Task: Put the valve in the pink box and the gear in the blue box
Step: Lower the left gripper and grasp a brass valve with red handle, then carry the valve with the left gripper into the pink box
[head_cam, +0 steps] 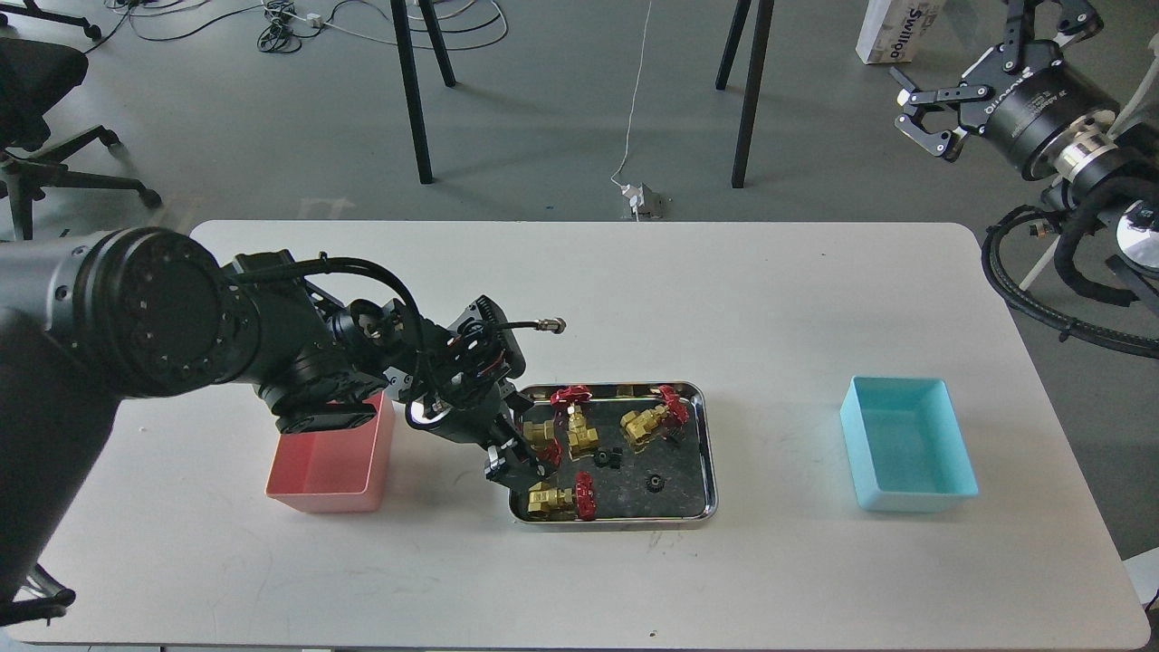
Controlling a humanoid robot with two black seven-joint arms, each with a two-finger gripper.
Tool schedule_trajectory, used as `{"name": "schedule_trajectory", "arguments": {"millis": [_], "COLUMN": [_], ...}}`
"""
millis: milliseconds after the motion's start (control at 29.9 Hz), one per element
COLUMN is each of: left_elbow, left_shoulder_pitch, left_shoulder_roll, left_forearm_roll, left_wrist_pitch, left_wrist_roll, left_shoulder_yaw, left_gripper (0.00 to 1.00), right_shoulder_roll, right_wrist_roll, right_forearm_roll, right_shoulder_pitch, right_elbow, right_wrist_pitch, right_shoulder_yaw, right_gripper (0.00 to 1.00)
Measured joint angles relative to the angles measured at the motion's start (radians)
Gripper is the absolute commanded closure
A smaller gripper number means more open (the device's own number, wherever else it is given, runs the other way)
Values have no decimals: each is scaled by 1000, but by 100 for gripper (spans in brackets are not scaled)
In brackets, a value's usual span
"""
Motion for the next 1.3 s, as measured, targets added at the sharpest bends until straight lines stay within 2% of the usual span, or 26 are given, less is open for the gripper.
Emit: {"name": "schedule_trajectory", "arguments": {"millis": [234, 401, 535, 602, 669, 836, 970, 1137, 1304], "left_elbow": [22, 22, 20, 16, 13, 6, 4, 1, -56], "left_shoulder_pitch": [10, 10, 9, 8, 4, 1, -2, -20, -81], "left_shoulder_roll": [0, 0, 0, 0, 0, 0, 0, 0, 17], "left_forearm_roll": [3, 5, 7, 7, 7, 7, 12, 24, 27], "left_wrist_pitch": [-2, -2, -1, 0, 0, 0, 0, 1, 1], "left_wrist_roll": [0, 0, 0, 0, 0, 0, 0, 0, 0], "left_shoulder_yaw": [-1, -1, -1, -1, -3, -11, -11, -13, -28], "left_gripper": [29, 46, 51, 59, 73, 89, 93, 93, 93], "right_shoulder_roll": [0, 0, 0, 0, 0, 0, 0, 0, 0], "right_wrist_roll": [1, 1, 1, 1, 1, 3, 3, 3, 3], "right_forearm_roll": [0, 0, 0, 0, 0, 0, 0, 1, 1], "right_shoulder_pitch": [-18, -27, -29, -30, -31, -34, -37, -41, -42], "right_elbow": [0, 0, 0, 0, -1, -2, -2, -1, 0], "right_wrist_pitch": [0, 0, 0, 0, 0, 0, 0, 0, 0], "right_shoulder_yaw": [0, 0, 0, 0, 0, 0, 0, 1, 3], "right_gripper": [0, 0, 0, 0, 0, 0, 0, 0, 0]}}
